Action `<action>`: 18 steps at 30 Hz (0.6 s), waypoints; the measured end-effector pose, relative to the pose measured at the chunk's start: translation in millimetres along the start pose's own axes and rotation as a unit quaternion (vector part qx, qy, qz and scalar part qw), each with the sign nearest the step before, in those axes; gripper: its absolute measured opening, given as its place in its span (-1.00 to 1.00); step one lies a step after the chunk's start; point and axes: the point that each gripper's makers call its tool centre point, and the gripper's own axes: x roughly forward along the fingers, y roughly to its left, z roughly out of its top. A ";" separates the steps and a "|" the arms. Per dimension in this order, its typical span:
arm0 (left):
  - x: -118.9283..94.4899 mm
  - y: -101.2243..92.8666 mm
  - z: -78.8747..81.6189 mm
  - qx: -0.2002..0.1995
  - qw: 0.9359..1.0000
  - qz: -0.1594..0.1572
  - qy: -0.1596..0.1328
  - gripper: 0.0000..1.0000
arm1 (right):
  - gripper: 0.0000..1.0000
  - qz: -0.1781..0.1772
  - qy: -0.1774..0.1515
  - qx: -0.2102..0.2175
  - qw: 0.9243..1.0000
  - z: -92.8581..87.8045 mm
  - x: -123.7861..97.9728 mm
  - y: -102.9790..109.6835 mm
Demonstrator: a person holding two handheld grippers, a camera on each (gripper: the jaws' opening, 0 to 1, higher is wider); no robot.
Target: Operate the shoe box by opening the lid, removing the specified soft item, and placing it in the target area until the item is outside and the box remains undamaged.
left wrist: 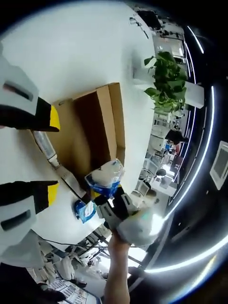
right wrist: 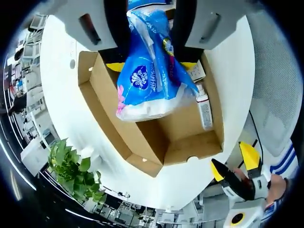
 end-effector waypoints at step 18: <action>3.8 -21.2 2.9 0.015 1.000 -0.013 0.002 -0.17 | -0.43 -0.031 -0.024 0.036 0.999 -13.3 -39.2 -6.4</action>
